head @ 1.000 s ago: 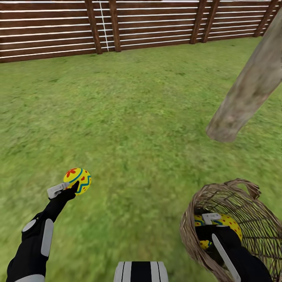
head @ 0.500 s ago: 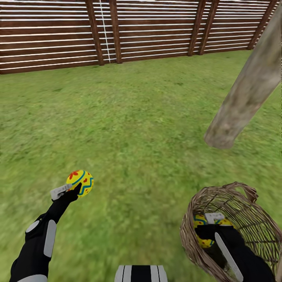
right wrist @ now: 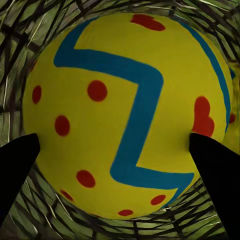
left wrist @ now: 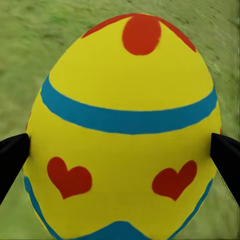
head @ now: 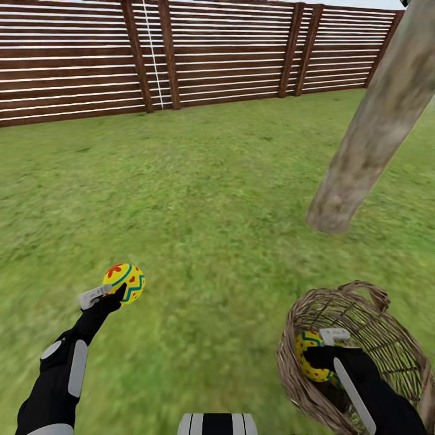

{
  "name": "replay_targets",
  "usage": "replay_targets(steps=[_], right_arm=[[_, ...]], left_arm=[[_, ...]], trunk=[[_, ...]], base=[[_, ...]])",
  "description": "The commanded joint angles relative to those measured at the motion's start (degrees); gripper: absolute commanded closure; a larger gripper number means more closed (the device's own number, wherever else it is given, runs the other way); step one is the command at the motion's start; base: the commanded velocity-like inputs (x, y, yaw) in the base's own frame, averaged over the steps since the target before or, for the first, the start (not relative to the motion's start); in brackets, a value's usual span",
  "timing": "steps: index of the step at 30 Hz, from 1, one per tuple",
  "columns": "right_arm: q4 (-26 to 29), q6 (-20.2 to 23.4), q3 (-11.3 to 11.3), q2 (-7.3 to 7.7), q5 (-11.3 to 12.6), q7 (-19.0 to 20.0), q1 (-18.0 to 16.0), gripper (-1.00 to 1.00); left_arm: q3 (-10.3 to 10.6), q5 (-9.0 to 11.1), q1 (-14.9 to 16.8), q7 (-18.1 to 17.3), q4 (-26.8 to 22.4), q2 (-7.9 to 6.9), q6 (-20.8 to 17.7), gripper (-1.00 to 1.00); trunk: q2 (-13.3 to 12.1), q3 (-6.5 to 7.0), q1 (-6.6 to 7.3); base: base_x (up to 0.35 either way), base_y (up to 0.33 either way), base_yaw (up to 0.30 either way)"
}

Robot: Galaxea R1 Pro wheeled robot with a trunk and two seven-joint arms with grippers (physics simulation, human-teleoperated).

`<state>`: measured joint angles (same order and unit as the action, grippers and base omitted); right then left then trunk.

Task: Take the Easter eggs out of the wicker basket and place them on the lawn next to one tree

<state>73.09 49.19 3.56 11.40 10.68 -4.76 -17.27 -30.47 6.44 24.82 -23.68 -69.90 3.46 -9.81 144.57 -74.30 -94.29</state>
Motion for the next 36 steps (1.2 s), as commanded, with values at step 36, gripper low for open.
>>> replay_targets(steps=[36], right_arm=[[-0.3, 0.2, 0.7, -0.15, 0.5, -0.5, 0.0, 1.00]], left_arm=[[-0.1, 0.4, 0.0, -0.3, 0.9, 1.21, -0.6, 1.00]], trunk=[[-0.3, 6.23, 0.65]], base=[[0.000, 0.000, -0.079]])
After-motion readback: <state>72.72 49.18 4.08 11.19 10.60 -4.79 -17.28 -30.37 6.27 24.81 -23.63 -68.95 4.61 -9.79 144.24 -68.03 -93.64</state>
